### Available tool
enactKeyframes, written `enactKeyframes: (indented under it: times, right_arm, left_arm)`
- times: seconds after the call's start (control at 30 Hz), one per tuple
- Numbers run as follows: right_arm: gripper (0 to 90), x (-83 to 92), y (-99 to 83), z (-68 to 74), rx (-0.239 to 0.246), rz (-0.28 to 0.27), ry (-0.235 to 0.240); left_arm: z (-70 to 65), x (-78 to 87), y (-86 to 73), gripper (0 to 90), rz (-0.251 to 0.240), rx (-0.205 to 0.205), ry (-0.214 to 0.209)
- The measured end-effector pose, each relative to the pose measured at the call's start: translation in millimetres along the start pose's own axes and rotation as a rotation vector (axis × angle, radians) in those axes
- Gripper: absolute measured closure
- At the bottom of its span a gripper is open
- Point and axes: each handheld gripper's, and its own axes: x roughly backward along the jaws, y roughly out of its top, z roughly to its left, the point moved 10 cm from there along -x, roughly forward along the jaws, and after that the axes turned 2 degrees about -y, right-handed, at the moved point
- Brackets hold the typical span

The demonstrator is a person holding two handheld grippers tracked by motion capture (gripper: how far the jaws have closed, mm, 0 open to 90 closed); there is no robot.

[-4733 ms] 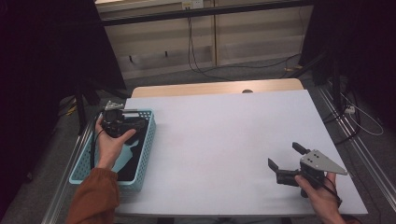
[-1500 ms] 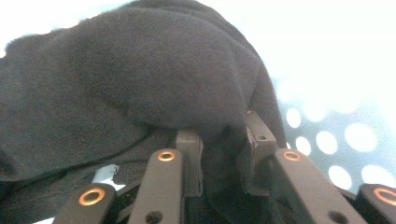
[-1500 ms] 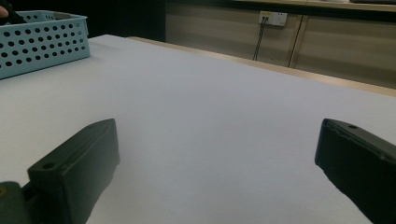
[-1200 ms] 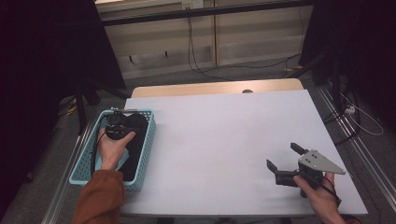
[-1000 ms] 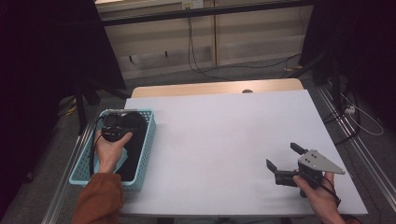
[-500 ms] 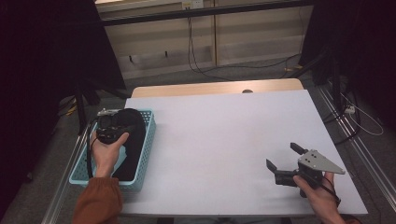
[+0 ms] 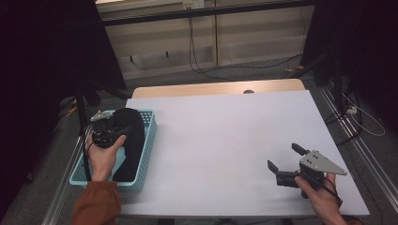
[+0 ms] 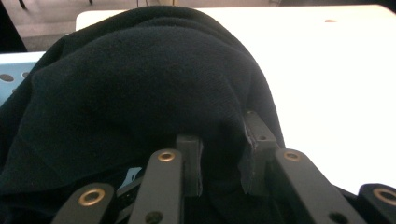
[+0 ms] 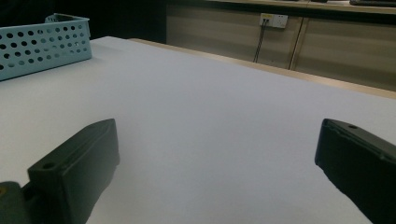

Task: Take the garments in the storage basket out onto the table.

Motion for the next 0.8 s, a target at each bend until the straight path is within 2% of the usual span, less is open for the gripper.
enactKeyframes:
  times: [0.33,0.43,0.8]
  right_arm:
    - [0.0,0.3,0.3,0.3,0.0,-0.002,0.001]
    - [0.0,0.3,0.3,0.4,0.001,-0.002,0.001]
    - [0.0,0.3,0.4,0.7,0.002,-0.003,0.001]
  left_arm:
    - [-3.3,14.8,9.0,72.8,-0.08,-0.006,-0.019]
    - [-3.1,19.5,12.2,72.8,-0.107,0.005,-0.02]
    - [-11.3,37.2,26.0,72.8,-0.211,-0.048,-0.012]
